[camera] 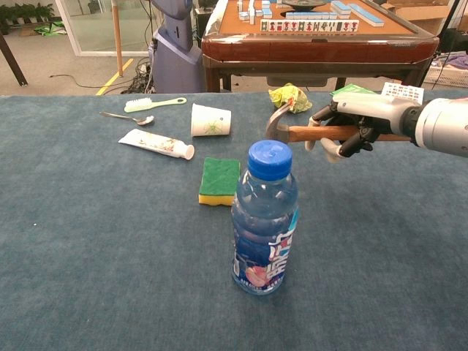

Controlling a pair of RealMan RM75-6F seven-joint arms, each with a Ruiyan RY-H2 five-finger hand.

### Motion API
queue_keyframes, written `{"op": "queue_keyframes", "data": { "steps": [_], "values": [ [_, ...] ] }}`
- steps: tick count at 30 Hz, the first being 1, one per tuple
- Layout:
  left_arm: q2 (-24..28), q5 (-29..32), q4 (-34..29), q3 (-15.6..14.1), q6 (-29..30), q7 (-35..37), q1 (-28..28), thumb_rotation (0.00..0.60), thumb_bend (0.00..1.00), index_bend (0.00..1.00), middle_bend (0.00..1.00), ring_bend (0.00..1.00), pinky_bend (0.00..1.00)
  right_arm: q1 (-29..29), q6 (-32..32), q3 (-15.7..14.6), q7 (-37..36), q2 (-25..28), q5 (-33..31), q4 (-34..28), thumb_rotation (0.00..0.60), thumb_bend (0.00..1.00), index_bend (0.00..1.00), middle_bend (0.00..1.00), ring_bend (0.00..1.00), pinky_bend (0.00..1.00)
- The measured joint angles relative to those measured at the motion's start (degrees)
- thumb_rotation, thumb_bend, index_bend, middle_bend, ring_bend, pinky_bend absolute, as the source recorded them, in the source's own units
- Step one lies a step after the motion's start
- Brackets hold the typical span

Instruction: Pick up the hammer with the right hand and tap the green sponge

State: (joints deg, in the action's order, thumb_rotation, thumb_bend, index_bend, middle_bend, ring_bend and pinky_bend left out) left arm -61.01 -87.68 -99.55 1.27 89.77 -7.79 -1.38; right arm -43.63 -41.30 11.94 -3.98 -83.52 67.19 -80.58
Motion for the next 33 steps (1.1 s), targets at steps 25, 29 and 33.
{"op": "queue_keyframes", "data": {
  "steps": [25, 29, 33],
  "values": [
    [0.27, -1.07, 0.47, -0.83, 2.42, 0.96, 2.25, 0.600, 0.28, 0.18, 0.13, 0.14, 0.06, -7.65, 3.84, 1.06, 2.39, -11.54, -1.12, 10.47, 0.600, 0.85, 0.78, 0.95, 0.82, 0.87],
    [0.07, -1.09, 0.75, -0.80, 2.39, 1.12, 2.30, 0.600, 0.28, 0.18, 0.13, 0.14, 0.06, -8.67, 4.91, 0.35, 6.00, -12.27, -3.22, 11.34, 0.600, 0.85, 0.78, 0.95, 0.82, 0.87],
    [-0.03, -1.24, 0.79, -0.73, 2.31, 1.02, 2.24, 0.600, 0.28, 0.18, 0.13, 0.14, 0.06, -8.60, 4.14, 0.47, 6.55, -11.79, -4.06, 9.92, 0.600, 0.85, 0.78, 0.95, 0.82, 0.87]
  ]
}}
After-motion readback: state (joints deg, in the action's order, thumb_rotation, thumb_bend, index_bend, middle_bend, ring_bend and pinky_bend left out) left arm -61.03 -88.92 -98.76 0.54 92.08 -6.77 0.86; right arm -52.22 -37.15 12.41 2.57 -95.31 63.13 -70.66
